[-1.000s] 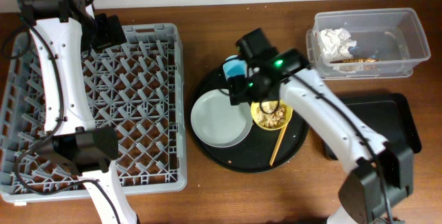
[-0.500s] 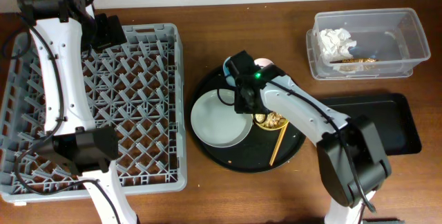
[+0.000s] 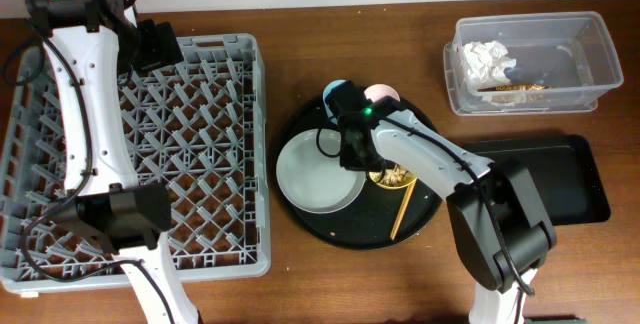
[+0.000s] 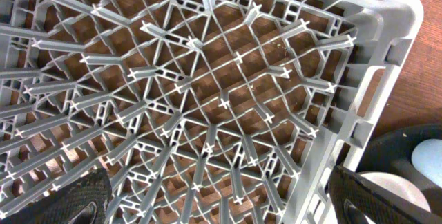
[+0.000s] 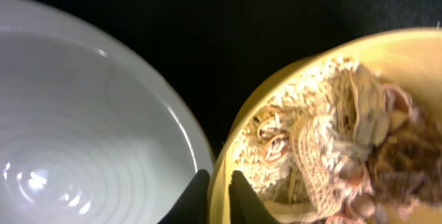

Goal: Sort waste into correct bins and load items into the dishwasher rack
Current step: 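Reach the right gripper to the yellow bowl rim and grasp it, then carry the yellow bowl over the black rectangular tray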

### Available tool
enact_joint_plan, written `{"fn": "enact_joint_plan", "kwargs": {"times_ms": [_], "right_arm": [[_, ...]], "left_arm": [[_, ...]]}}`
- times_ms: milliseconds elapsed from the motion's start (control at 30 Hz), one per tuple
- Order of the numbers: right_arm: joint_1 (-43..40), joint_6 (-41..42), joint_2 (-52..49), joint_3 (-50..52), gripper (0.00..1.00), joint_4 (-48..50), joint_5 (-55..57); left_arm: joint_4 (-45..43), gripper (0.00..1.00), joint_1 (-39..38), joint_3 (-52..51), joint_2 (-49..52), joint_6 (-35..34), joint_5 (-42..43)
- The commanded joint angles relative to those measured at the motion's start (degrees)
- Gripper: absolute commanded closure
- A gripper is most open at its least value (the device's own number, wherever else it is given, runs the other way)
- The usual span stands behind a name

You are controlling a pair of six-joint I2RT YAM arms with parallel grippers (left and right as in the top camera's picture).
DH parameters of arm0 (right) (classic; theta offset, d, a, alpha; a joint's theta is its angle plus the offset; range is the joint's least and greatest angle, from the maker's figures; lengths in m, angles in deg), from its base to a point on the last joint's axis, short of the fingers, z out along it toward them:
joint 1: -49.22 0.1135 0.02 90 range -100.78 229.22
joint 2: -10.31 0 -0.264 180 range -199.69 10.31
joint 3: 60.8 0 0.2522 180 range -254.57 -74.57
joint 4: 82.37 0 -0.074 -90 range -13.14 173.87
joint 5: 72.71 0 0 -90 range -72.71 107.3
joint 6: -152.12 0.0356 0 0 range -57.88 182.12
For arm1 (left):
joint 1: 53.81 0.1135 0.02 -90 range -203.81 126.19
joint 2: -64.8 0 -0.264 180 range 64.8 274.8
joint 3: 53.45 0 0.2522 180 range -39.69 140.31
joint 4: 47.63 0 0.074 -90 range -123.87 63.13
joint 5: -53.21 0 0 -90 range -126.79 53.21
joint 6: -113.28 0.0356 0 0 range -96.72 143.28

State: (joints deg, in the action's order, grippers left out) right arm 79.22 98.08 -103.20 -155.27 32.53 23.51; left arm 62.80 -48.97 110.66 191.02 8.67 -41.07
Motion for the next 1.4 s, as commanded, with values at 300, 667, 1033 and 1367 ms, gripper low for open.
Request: {"fn": "enact_joint_plan", "kwargs": {"times_ms": [300,667,1033,1367], "right_arm": [[0.0,0.5,-0.3,-12.5,0.96,-15.4,1.2],[-8.9,0.3,-0.1,-34.5,0.96,-37.8,10.4],[-40.0,-27.5,0.6,-34.6,0.96,-39.0,-16.2],[-46.7,-29.8,0.6,-25.7,0.96,-35.0,-17.5]], "left_arm": [[0.1,0.01,0.1,1.0,-0.4,-0.6,0.4],[0.1,0.01,0.1,1.0,-0.4,-0.6,0.4],[0.1,0.0,0.1,1.0,-0.4,-0.6,0.4],[0.0,0.01,0.1,1.0,-0.4,-0.6,0.4]]}}
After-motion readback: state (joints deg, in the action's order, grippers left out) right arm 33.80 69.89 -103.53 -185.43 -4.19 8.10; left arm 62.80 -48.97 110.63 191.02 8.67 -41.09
